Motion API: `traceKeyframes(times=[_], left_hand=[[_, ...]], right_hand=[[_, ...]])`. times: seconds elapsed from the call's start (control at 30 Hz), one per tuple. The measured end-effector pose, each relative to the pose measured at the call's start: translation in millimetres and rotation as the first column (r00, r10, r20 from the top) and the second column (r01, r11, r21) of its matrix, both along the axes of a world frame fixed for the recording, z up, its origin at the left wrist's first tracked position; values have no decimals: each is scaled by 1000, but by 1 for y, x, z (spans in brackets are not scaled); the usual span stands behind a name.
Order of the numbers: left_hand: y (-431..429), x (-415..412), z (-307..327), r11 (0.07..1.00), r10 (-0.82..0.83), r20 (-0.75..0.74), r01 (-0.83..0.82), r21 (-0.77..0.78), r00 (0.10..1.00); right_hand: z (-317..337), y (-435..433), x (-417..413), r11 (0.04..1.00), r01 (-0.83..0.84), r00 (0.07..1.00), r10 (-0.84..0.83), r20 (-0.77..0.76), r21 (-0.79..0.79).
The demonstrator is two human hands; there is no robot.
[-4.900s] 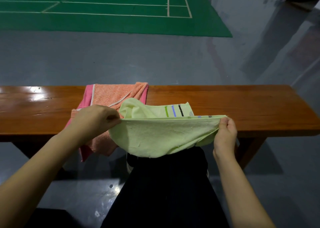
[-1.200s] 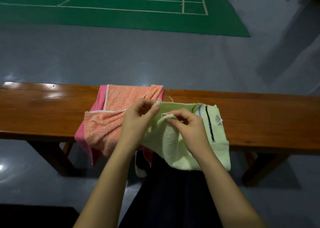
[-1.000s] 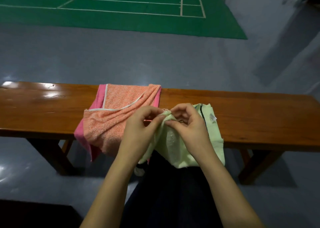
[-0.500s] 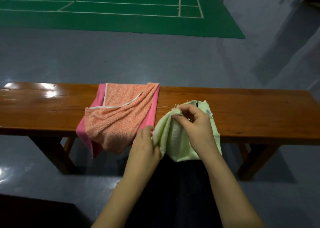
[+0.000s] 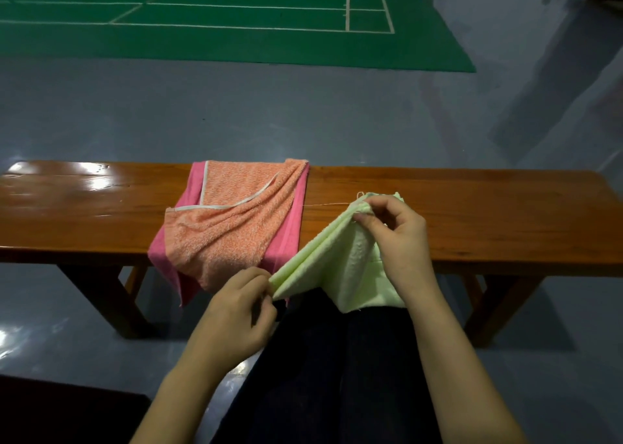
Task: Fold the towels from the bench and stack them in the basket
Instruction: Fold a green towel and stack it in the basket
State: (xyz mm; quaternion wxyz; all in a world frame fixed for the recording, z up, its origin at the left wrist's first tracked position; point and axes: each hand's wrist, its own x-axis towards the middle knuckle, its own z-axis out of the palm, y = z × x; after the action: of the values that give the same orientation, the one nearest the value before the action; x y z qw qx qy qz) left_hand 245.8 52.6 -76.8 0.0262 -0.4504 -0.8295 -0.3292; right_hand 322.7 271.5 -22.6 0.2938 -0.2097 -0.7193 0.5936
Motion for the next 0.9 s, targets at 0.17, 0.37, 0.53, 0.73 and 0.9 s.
traceKeyframes(times=[0.17,0.37,0.53,0.73,0.9], left_hand=[[16,-17,25,999,11,-37,-9,46,999],[54,-35,88,981,-2,78,-13,192,997],[96,-27,149,931,-52,99,12,365,994],[122,3,189,744,-285,412,-72,664,866],[116,15,206,720,-260,347,-58,691,901]], right_hand=[[4,5,2,998,56,998,-56,-41,19],[41,30,16,980,197,972,-191,-140,30],[88,49,31,919,358,910,-305,-281,164],[137,52,50,931,357,878,-307,-366,75],[149,47,64,935,349,865,-298,-404,57]])
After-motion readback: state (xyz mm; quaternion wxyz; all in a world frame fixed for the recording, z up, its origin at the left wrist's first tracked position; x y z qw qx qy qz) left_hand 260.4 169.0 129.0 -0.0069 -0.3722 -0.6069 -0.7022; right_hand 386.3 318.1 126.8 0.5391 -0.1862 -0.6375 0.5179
